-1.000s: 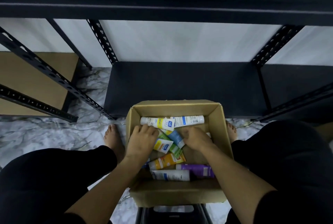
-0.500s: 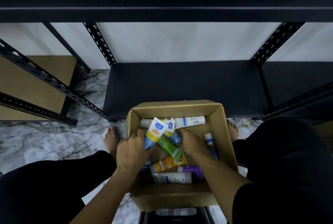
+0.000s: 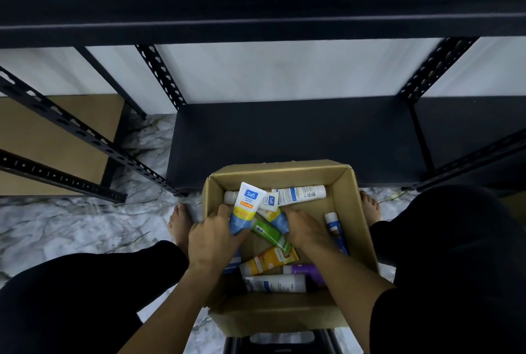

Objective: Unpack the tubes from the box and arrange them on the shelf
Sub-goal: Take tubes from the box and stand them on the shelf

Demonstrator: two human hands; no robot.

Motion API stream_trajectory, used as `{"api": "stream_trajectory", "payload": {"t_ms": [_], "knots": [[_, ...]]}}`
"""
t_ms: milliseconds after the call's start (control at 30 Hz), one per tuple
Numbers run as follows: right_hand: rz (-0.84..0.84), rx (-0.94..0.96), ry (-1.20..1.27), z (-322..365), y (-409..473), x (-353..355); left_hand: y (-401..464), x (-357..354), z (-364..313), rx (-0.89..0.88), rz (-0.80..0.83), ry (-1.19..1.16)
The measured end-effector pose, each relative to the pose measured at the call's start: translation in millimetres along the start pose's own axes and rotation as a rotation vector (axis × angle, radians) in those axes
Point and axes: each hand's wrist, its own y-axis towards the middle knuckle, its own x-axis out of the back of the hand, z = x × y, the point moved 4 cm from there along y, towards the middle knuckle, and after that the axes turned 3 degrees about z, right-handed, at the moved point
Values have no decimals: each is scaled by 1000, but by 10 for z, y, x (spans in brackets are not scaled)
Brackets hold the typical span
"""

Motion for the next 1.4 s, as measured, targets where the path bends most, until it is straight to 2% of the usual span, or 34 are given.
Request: {"api": "stream_trajectory", "payload": {"t_ms": [267, 467, 700, 1033, 1267, 1400], "knots": [[95, 20, -109, -62, -309, 205, -119, 102, -4, 13, -18, -52], [147, 91, -11, -83, -583, 320, -273, 163, 4, 37, -24, -133], [-32, 225, 229, 48, -914, 419, -454, 234, 90, 30, -121, -336], [-381, 533, 625, 549, -1510, 762, -637, 617, 15, -58, -392, -875], [-566, 723, 787, 935, -2068, 1246, -763, 1207, -239, -267, -562, -1059], [-696, 819, 812, 1068, -2438, 1698, -837, 1797, -468, -413, -683, -1055]]}}
